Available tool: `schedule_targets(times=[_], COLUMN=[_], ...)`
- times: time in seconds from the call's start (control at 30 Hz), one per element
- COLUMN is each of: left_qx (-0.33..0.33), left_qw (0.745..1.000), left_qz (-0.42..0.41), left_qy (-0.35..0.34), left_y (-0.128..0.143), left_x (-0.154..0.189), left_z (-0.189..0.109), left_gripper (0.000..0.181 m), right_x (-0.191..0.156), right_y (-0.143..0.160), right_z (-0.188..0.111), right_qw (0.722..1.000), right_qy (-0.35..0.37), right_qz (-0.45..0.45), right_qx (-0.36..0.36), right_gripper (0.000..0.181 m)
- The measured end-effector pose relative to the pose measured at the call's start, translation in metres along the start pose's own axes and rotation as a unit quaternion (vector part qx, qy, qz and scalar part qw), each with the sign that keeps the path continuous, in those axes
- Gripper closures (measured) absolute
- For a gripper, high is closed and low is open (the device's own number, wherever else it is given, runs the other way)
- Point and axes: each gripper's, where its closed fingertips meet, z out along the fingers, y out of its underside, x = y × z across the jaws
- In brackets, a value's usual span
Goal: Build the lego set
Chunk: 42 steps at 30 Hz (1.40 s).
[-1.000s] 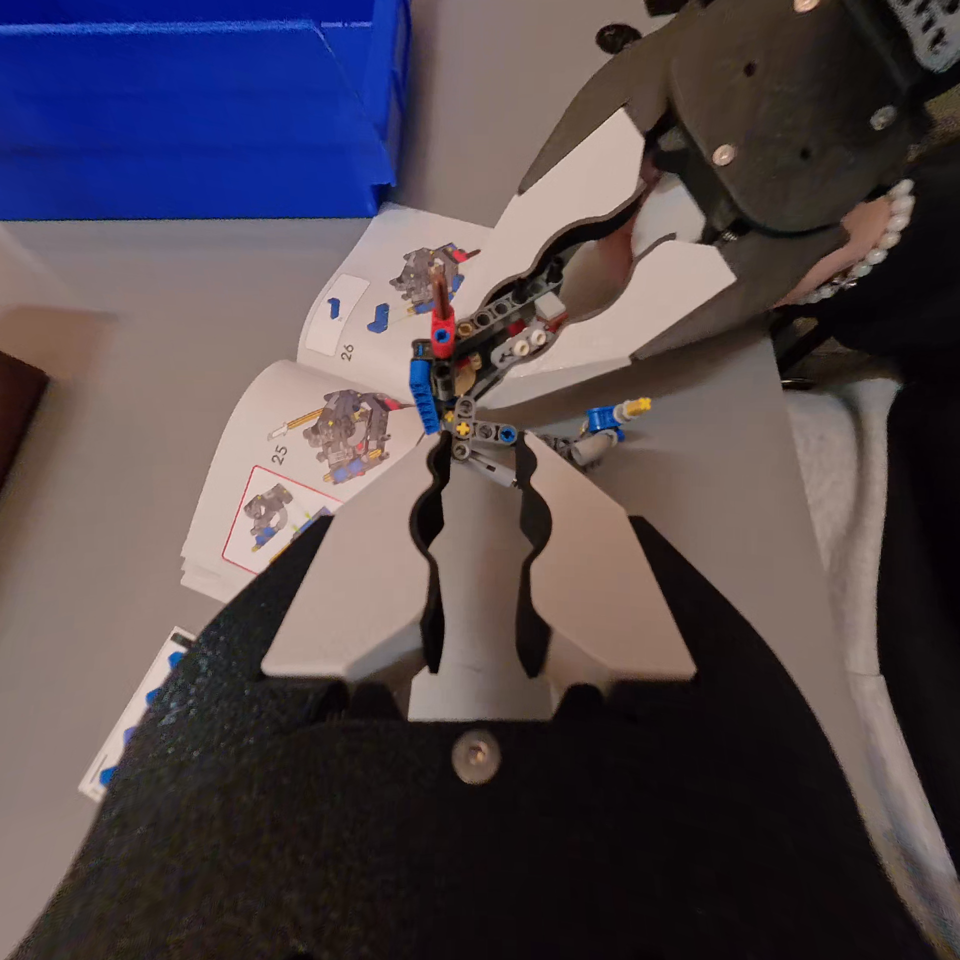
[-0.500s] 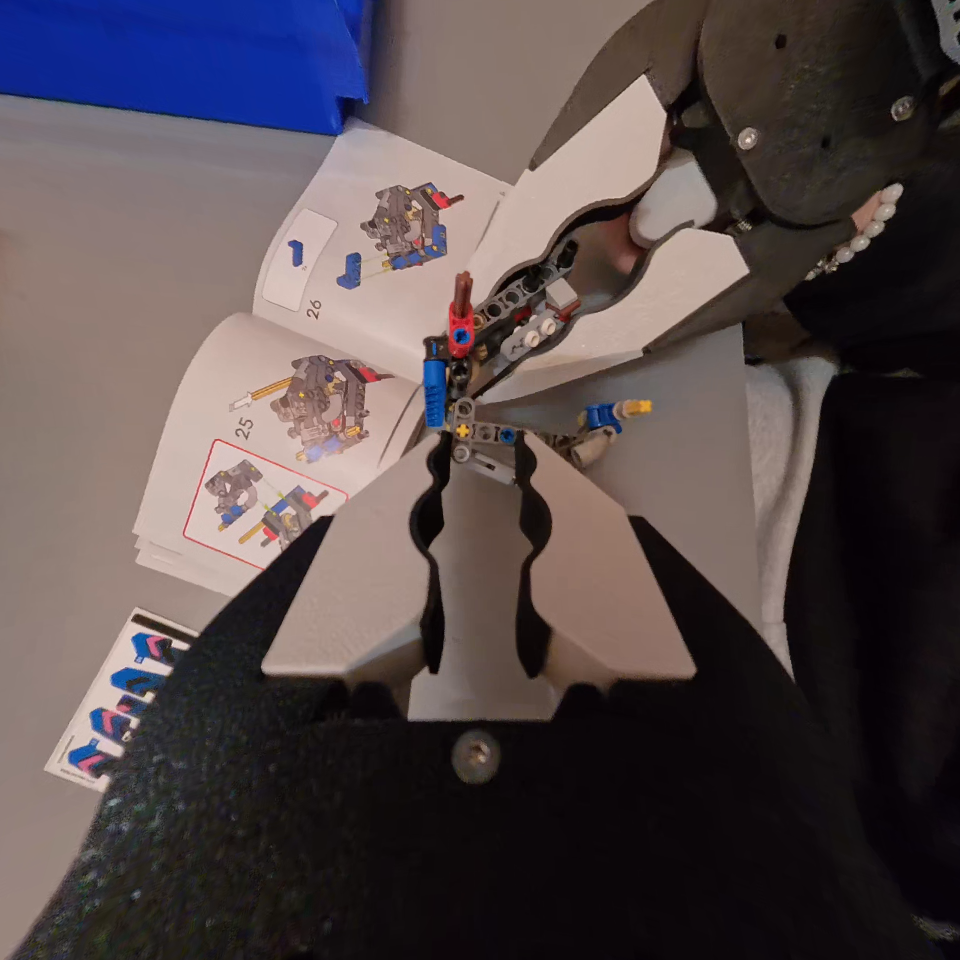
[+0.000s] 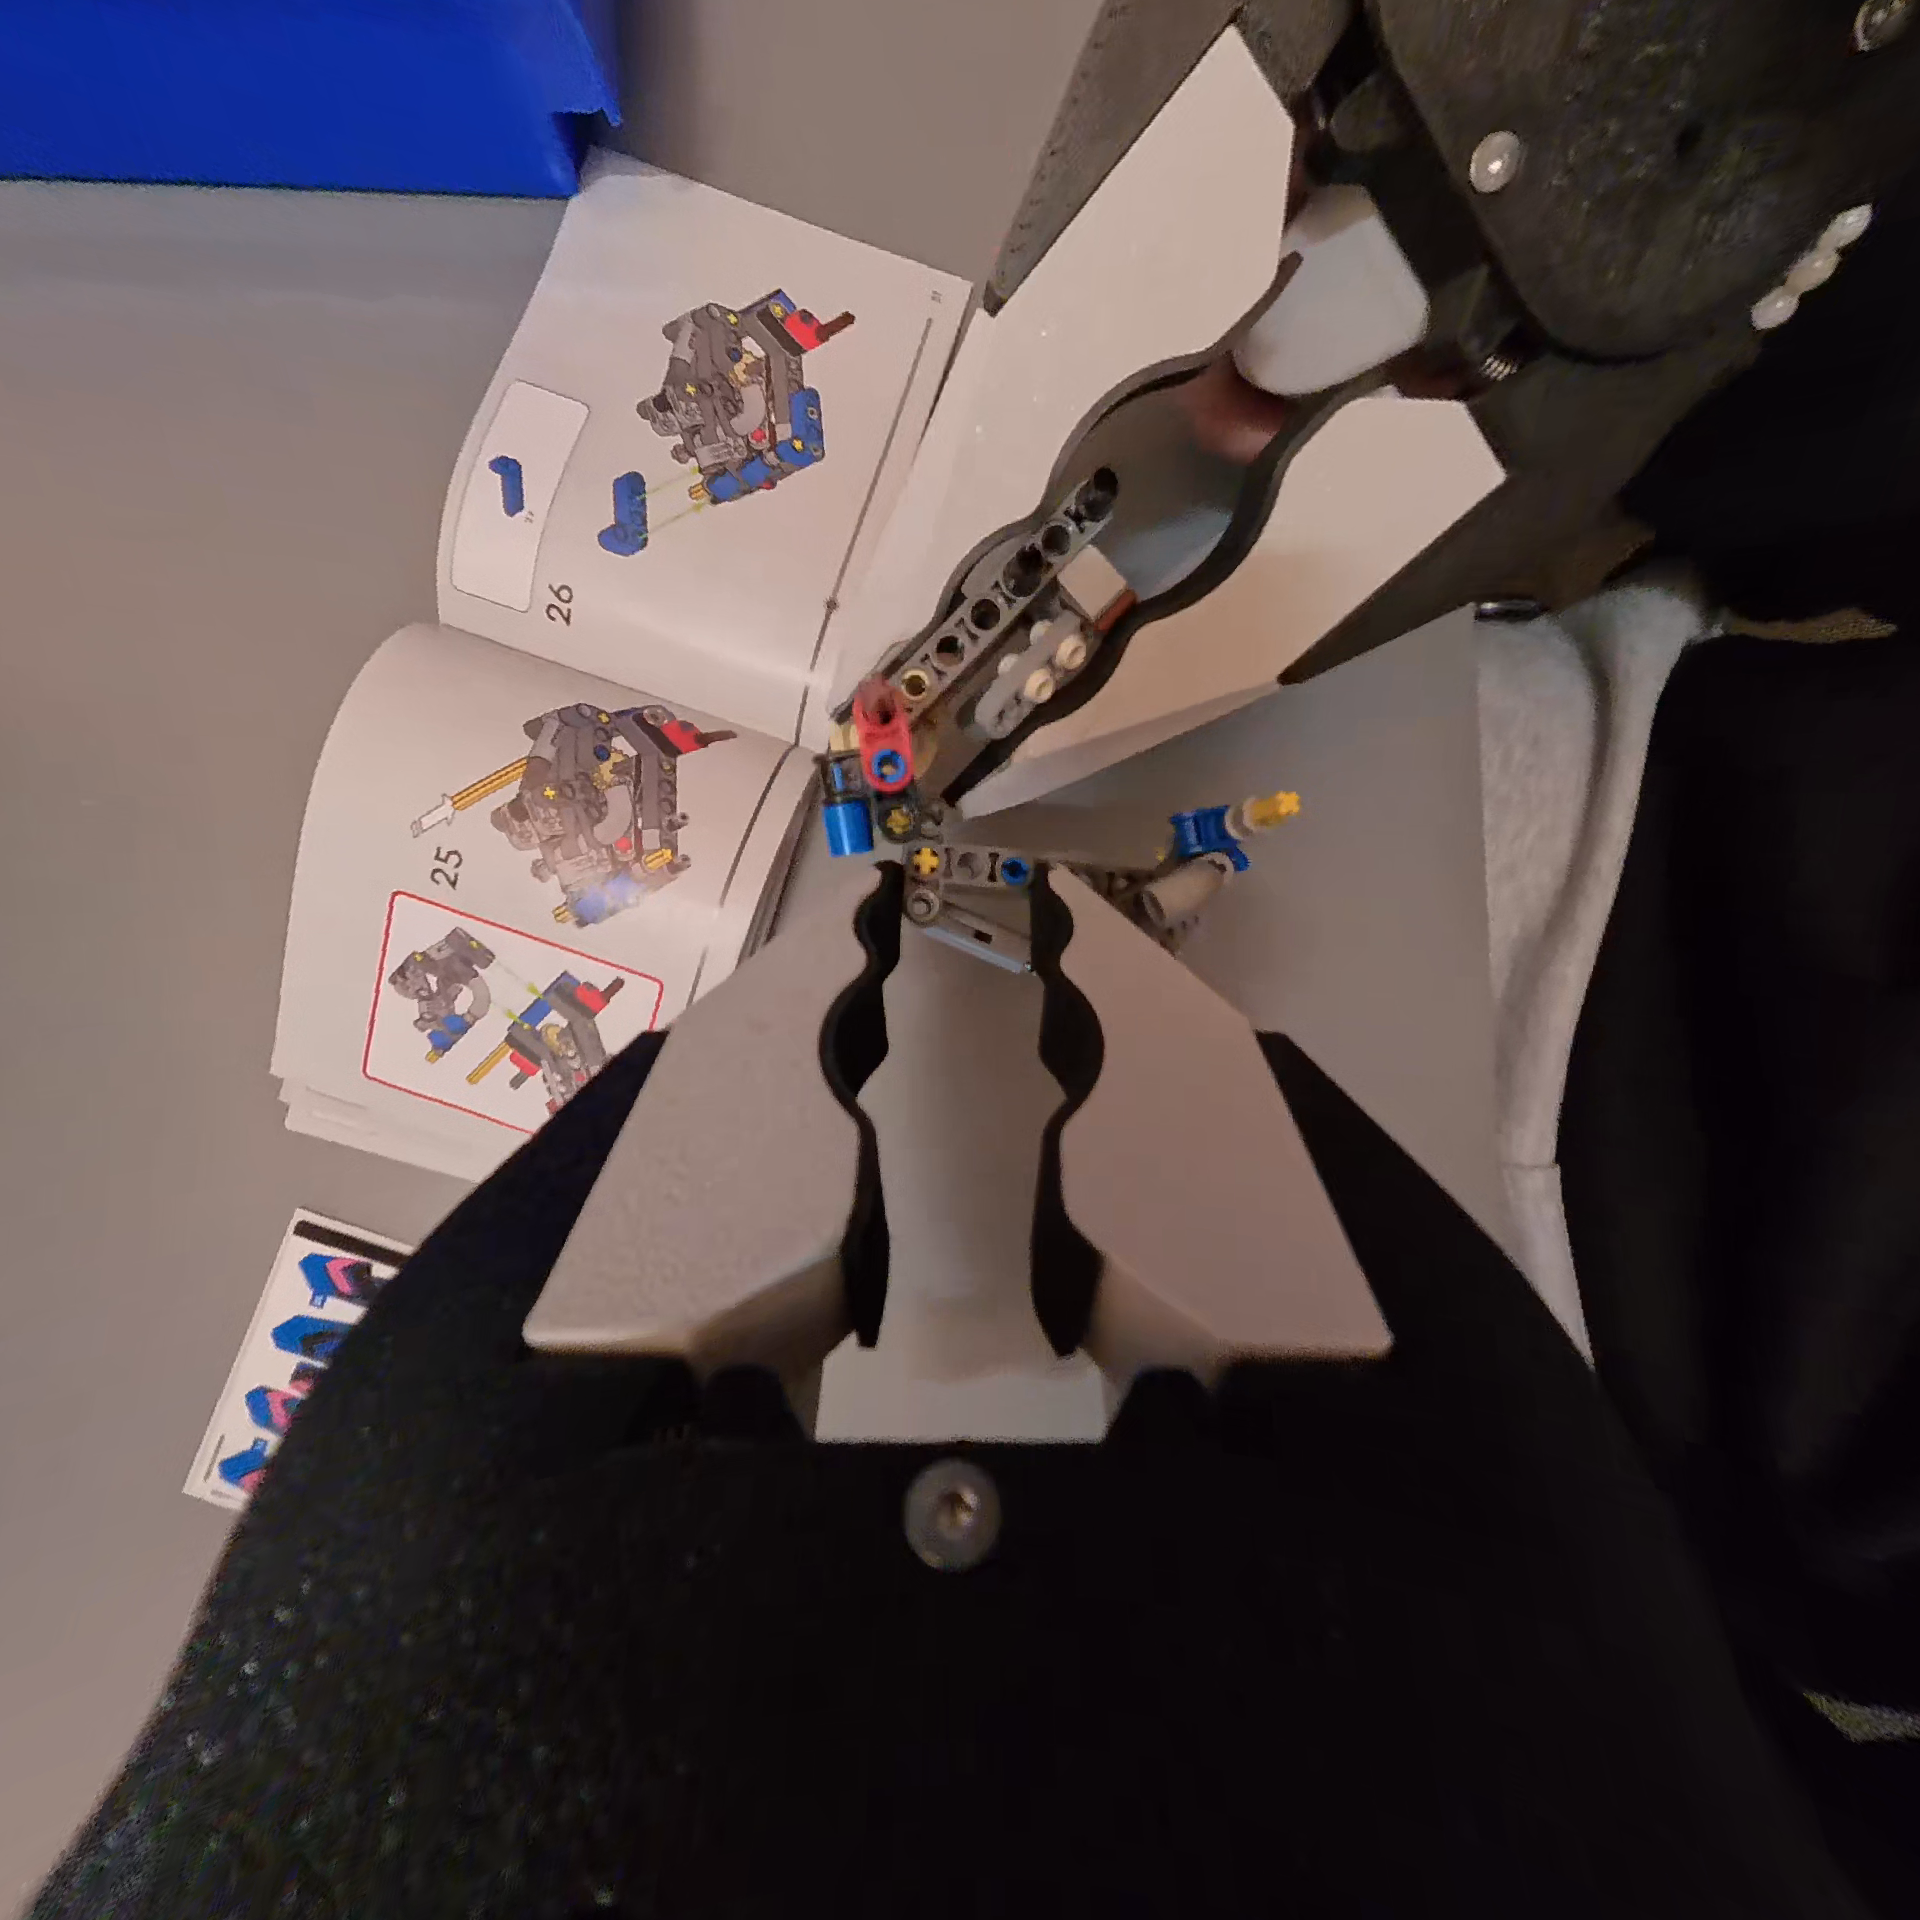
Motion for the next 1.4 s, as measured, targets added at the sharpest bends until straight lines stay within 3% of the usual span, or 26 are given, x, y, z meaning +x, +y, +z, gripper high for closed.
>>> schedule_targets(times=[0.03,0.3,0.63,0.9,1.0,1.13,1.4], left_qx=[0.010,0.081,0.136,0.121,0.106,0.104,0.121], left_qw=[1.000,0.996,0.990,0.992,0.993,0.993,0.991], left_qz=[-0.004,-0.027,0.000,-0.029,-0.048,-0.032,-0.046], left_qy=[-0.001,0.022,-0.028,-0.023,-0.023,-0.044,-0.019], left_y=[-0.0010,-0.0031,-0.0025,0.0022,0.0012,-0.0013,-0.0013], left_x=[-0.0001,0.0009,-0.0011,-0.0038,-0.0035,-0.0041,-0.0045], left_z=[0.0001,-0.0014,-0.0018,-0.0031,-0.0037,-0.0025,-0.0029], left_gripper=[0.159,0.160,0.160,0.160,0.160,0.160,0.160], right_x=[0.0012,-0.0014,0.0005,-0.0031,-0.0048,-0.0028,-0.0026], right_y=[0.0013,0.0009,0.0047,0.0015,0.0003,0.0020,0.0020], right_z=[-0.0004,-0.0003,0.0002,0.0021,0.0020,0.0010,0.0015], right_qw=[1.000,1.000,1.000,1.000,0.999,1.000,1.000], right_qy=[0.000,-0.016,-0.012,-0.002,0.008,0.003,0.003], right_qz=[0.003,0.009,0.019,0.005,-0.041,-0.017,-0.017], right_qx=[0.000,0.020,0.006,-0.006,-0.013,-0.008,-0.002], right_gripper=[0.161,0.160,0.159,0.161,0.161,0.161,0.161])
